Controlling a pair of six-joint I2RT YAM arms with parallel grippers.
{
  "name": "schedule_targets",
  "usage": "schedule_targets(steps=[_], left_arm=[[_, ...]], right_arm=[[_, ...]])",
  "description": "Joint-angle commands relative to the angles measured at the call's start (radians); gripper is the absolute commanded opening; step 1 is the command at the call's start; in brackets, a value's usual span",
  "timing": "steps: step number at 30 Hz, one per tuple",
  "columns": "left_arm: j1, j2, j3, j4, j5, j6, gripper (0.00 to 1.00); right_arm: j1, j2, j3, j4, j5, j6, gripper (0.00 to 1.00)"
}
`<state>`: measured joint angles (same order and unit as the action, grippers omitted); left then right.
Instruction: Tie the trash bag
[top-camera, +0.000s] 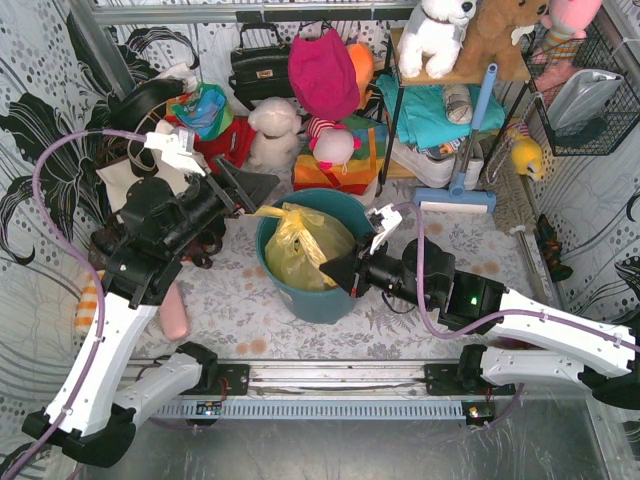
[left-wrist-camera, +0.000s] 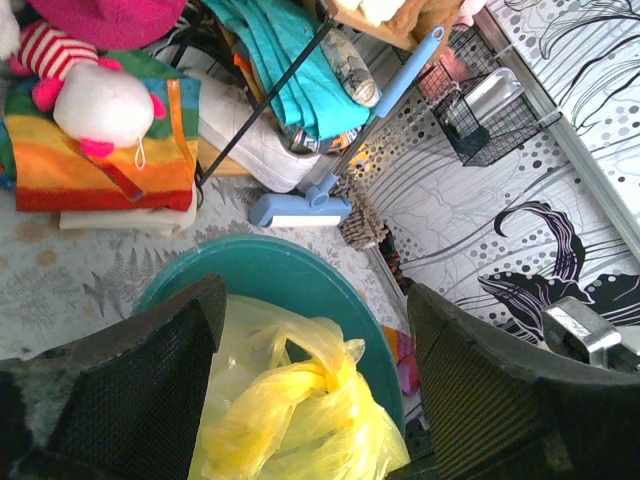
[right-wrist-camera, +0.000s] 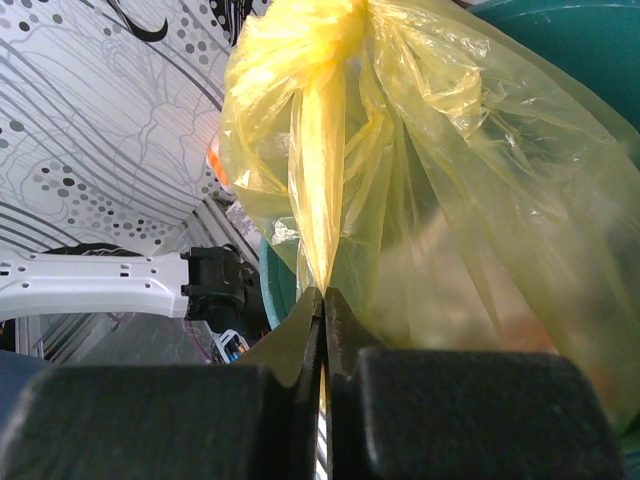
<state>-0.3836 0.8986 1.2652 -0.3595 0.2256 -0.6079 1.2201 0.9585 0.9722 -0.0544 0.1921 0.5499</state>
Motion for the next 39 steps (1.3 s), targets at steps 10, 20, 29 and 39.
schedule_targets(steps=[10,20,29,39], left_arm=[[0.002,-0.141,-0.077,-0.135,-0.165,-0.205,0.84],[0.002,-0.259,-0.291,0.056,-0.099,-0.495,0.86],[0.002,-0.274,-0.511,0.402,-0.034,-0.672,0.85],[0.003,-0.182,-0.486,0.498,-0.020,-0.612,0.62]], right_arm=[[0.005,-0.003,0.023,0.060,0.015,-0.009,0.00],[0.004,-0.004,0.016,0.093,0.011,-0.016,0.00],[0.005,-0.001,0.005,0.103,0.006,-0.015,0.00],[0.005,0.005,0.036,0.011,0.026,-0.013,0.00]])
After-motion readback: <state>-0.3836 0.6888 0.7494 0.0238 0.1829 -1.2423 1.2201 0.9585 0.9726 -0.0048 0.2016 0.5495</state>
